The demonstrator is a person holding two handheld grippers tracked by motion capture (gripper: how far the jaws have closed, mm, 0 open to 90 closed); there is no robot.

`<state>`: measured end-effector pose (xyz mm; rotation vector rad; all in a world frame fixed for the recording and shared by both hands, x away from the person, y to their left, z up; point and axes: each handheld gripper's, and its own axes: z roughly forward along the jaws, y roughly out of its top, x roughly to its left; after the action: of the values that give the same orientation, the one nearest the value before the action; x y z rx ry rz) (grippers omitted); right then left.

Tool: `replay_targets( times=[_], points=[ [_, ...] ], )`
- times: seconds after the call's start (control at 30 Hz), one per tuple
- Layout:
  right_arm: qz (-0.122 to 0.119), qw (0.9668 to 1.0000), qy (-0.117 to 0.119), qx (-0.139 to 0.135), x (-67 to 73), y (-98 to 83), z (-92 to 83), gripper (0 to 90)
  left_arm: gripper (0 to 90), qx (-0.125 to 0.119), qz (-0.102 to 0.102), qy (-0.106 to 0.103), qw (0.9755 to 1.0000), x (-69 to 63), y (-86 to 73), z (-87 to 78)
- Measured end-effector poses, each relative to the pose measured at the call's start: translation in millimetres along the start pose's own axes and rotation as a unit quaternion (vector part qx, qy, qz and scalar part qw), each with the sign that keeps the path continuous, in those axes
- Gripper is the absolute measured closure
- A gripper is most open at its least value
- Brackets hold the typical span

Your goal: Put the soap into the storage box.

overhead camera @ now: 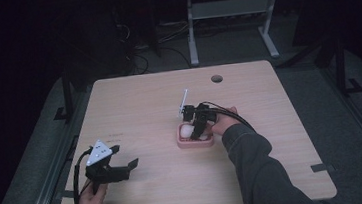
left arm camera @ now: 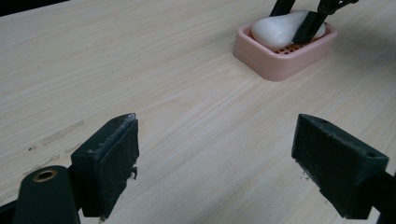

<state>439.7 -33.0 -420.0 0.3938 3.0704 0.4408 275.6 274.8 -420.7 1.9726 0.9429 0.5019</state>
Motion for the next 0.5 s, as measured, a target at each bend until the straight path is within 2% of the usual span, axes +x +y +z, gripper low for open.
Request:
replay_targets(
  times=[0.5],
  points=[
    [0.006,0.9998,-0.004,-0.018,2.5,-3.1,-12.1,44.2,14.5,0.003,0.002,0.0,1.0,-0.4,0.1,-0.3]
  ],
)
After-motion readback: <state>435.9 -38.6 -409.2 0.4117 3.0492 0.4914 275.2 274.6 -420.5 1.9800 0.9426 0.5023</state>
